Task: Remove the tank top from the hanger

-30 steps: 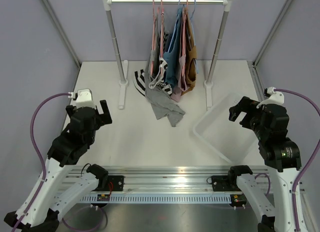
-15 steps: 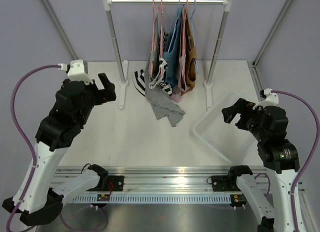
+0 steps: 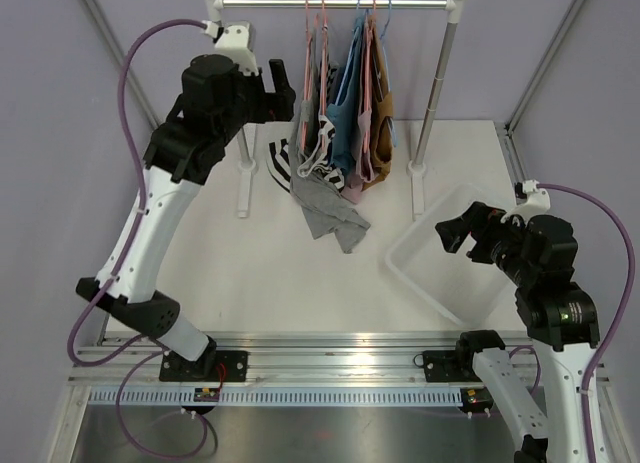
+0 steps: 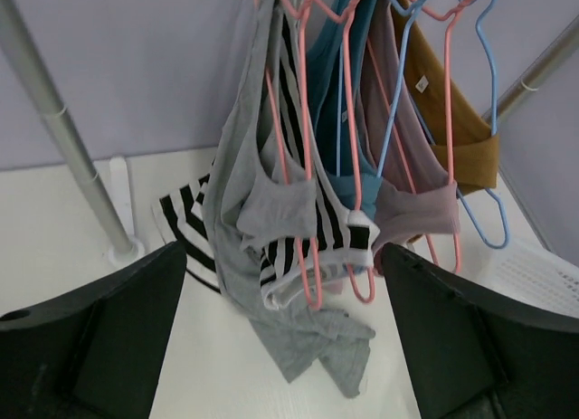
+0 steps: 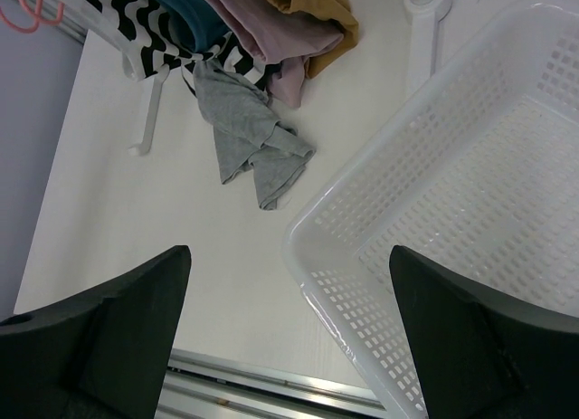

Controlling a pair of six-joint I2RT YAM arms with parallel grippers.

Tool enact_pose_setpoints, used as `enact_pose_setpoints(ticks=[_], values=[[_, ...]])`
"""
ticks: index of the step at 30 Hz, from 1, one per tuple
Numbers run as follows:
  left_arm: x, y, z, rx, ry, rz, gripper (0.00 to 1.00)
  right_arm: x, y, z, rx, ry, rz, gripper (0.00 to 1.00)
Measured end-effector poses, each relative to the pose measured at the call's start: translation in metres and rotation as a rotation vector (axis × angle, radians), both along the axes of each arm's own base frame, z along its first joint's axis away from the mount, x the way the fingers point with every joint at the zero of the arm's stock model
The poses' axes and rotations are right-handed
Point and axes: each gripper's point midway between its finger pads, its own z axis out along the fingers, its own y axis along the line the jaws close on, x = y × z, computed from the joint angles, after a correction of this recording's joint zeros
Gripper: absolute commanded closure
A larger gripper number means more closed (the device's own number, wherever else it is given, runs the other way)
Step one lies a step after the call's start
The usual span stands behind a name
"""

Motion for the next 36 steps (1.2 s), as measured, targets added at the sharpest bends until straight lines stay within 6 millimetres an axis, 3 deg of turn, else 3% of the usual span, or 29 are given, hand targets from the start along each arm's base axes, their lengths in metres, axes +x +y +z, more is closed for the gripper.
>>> enact_pose_setpoints(ticks=[3,8,16,23,27,32,36], values=[[0.028,-0.017,-0.003,0.028,-0.005,-0.019,0.20,-0.005,0.003,0.003,0.009,-0.013,0.019,0.00],[0.058,-0.031,-0.009,0.070,-0.013,-0.027,0.32,-0.011,0.009,0.008,0.023,-0.031,0.055,0.01],[0.085,-0.042,-0.052,0.173,0.040,-0.040,0.36,-0.017,0.013,0.004,0.030,-0.011,0.085,0.01],[0.113,-0.055,-0.100,0.239,0.104,-0.051,0.52,-0.019,0.019,0.005,0.043,-0.010,0.117,0.02],[0.121,-0.059,-0.118,0.259,0.128,-0.052,0.52,-0.021,0.023,0.006,0.052,-0.007,0.143,0.03],[0.125,-0.059,-0.114,0.261,0.108,-0.047,0.53,-0.022,0.027,0.004,0.060,0.003,0.166,0.03],[0.129,-0.059,-0.093,0.241,0.055,-0.034,0.53,-0.022,0.029,0.001,0.063,0.013,0.178,0.03]])
